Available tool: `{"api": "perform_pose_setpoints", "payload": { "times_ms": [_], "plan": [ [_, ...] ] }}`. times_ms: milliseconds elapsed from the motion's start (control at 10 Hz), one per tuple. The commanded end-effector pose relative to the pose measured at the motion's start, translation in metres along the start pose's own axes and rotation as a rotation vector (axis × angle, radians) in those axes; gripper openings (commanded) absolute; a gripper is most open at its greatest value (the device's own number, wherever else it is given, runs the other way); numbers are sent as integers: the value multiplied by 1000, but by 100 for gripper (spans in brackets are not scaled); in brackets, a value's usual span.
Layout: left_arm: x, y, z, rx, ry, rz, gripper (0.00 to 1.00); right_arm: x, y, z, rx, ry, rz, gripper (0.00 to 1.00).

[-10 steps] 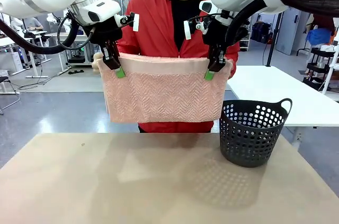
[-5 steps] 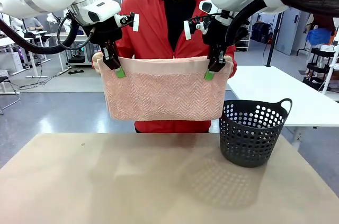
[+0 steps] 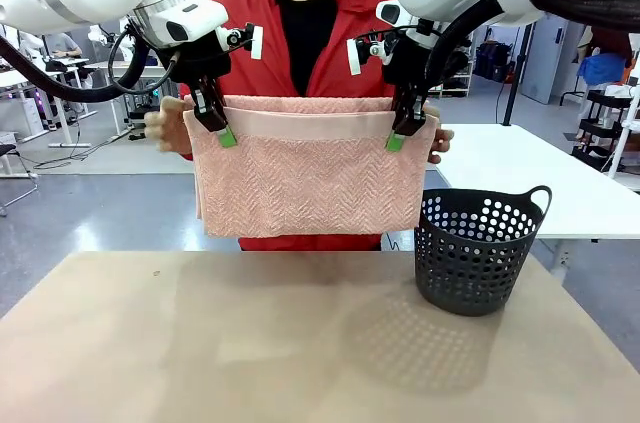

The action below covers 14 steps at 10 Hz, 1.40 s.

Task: Fold the towel.
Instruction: Release the end of the 100 cm Hotel Towel you were holding.

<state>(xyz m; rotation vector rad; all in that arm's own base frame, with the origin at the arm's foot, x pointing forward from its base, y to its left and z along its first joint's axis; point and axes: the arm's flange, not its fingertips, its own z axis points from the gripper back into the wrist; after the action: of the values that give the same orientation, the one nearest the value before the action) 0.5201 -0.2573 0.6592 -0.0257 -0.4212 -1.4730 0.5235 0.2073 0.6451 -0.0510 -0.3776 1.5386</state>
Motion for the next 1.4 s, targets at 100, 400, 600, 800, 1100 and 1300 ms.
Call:
{"api": "perform_pose_setpoints", "payload": {
  "times_ms": [100, 400, 600, 800, 1100, 1300],
  "plan": [
    [0, 1, 2, 12, 9, 0, 0, -1, 0, 1, -5, 8, 0, 0],
    [0, 1, 2, 12, 9, 0, 0, -1, 0, 1, -5, 8, 0, 0],
    [0, 1, 2, 12, 9, 0, 0, -1, 0, 1, -5, 8, 0, 0],
    [0, 1, 2, 12, 9, 0, 0, -1, 0, 1, -5, 8, 0, 0],
    [1, -1, 0, 0, -1, -2, 44, 1, 0, 0, 0, 0, 1, 4],
    [4, -5, 8, 3, -5, -8, 89, -7, -7, 5, 8, -35, -10, 41]
  ]
}}
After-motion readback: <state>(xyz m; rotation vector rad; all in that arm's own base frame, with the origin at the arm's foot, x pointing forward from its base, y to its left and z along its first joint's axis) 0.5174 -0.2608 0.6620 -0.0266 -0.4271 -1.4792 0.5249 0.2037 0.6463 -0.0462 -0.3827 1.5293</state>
